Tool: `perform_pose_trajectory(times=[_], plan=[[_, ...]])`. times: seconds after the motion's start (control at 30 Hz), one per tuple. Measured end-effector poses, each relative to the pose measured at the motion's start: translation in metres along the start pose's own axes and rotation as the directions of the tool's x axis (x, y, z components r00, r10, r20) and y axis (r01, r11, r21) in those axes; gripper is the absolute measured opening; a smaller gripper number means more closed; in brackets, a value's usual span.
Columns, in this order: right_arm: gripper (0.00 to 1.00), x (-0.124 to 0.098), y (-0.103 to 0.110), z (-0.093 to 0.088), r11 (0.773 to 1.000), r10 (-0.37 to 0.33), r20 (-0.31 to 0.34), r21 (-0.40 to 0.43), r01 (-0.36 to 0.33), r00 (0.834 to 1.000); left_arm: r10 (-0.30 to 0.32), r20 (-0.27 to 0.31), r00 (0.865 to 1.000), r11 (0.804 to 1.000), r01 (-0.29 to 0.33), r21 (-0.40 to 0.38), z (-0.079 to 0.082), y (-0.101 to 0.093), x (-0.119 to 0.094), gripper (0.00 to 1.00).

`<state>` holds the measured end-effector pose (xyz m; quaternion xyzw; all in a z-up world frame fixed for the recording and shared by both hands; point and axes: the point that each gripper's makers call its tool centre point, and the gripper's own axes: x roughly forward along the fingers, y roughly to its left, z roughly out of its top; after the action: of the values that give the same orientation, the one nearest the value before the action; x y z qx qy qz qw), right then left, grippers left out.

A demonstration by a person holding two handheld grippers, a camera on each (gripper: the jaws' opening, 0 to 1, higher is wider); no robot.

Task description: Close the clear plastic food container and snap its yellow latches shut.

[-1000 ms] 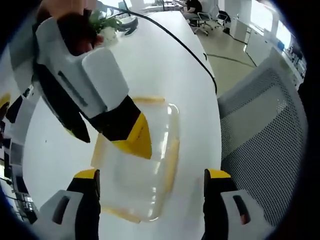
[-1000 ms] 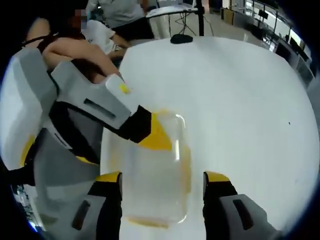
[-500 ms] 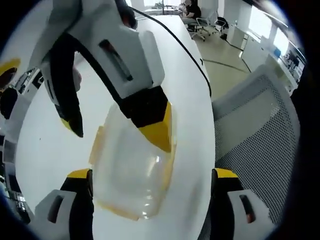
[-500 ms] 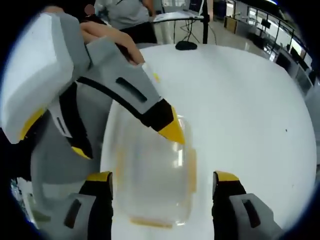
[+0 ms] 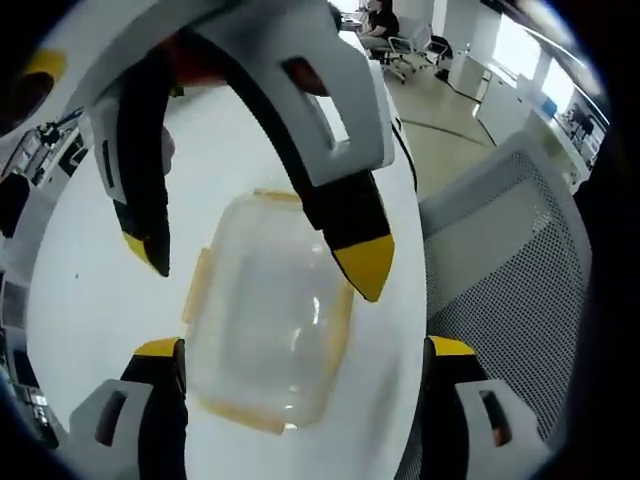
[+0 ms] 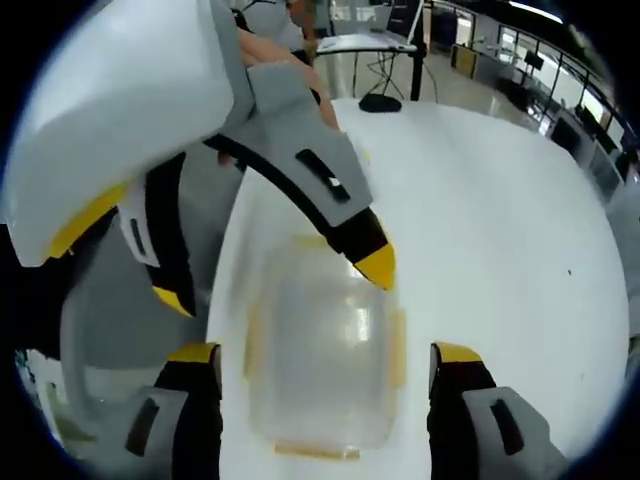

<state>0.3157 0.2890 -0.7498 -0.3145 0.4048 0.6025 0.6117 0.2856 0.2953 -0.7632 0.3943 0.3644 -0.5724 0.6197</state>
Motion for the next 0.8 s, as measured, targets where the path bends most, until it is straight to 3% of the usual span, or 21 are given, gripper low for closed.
perform_pose_trajectory(times=[0.8], plan=[[0.85,-0.005,0.006,-0.012,0.999,-0.047,-0.011,-0.008,0.047,0.999,-0.037,-0.002,0.999,0.999,0.037,0.002,-0.002,0.01,-0.003,0.98]])
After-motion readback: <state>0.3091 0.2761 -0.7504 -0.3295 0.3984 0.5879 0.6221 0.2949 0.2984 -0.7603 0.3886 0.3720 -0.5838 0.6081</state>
